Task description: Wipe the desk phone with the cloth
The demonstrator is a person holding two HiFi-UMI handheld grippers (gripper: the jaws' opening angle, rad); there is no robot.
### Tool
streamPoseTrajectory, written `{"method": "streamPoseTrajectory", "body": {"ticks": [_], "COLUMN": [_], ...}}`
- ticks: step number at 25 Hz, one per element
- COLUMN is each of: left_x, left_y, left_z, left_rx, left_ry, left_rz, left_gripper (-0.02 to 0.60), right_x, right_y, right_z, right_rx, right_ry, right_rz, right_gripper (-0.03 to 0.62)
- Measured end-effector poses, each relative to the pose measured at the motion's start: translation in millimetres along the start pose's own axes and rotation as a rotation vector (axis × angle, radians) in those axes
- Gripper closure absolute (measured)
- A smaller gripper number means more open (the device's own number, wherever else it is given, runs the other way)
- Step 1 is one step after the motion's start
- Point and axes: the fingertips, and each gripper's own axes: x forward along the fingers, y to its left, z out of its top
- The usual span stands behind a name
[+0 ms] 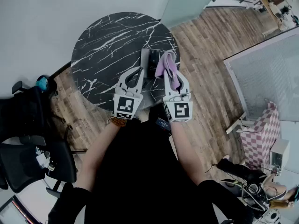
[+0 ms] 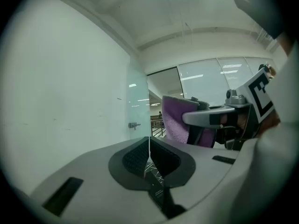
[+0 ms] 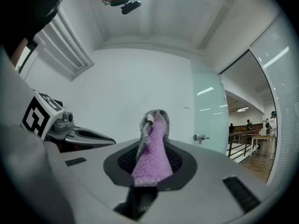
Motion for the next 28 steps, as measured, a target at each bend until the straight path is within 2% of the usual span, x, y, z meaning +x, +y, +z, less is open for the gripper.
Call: {"method": "streamPoseTrajectory", "body": {"ticks": [18,24,28], "left_x": [4,19,29], "left_y": [23,24,24], "left_z": [-1,-4,-4], "left_rx": [-0.037,-0.04,-0.037], "left_ry": [-0.005,0.0,0.006], "left_rz": [0.022,0.013,0.008], "left_gripper": [0.561,0.561,0.561], "right_x": [14,24,33], "right_y": [-1,-8,-15], "right_z": [-2,-2,-9], "right_rx": [0.005,-0.058,-0.043], "right_ry": [-0.016,0.018,0.02], "right_rz": [-0.011,-0.004,0.013], "right_gripper": [0.522,0.522,0.522]}}
